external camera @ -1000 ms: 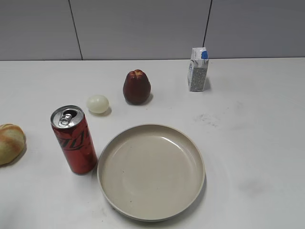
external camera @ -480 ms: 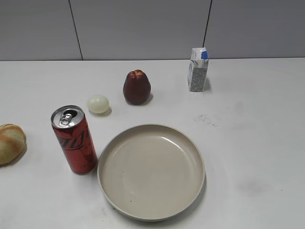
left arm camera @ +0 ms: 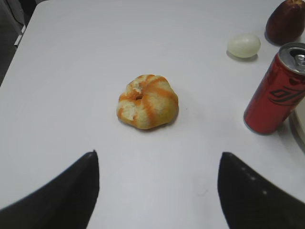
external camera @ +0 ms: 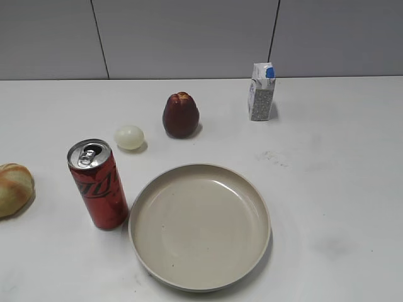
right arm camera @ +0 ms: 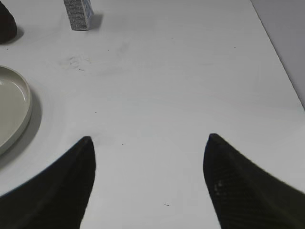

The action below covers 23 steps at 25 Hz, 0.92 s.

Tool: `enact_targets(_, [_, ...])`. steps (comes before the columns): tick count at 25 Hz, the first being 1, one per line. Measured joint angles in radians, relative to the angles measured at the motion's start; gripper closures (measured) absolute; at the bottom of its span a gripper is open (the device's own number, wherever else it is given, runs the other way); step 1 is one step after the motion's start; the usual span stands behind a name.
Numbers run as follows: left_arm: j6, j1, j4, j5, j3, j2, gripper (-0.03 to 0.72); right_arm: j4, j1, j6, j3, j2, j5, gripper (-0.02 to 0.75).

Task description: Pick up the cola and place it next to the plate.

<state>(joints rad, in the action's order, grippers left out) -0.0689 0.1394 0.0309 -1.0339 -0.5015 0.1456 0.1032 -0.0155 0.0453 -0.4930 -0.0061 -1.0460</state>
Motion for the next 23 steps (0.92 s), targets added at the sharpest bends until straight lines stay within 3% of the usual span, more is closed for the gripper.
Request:
enact_targets(11, [-0.001,-0.004,0.001,0.001,0.0,-0.011,0.101,0.0,0.0,0.0,0.0,0.0,0.0,0.202])
enact_targets(19, [-0.003,-0.103,0.001,0.0,0.0,-0.144,0.121,0.0,0.0,0.0,0.0,0.0,0.0,0.202])
enact_targets(23, [-0.003,-0.122,0.001,0.001,0.0,-0.151,0.147,0.0,0.0,-0.001,0.0,0.0,0.0,0.202])
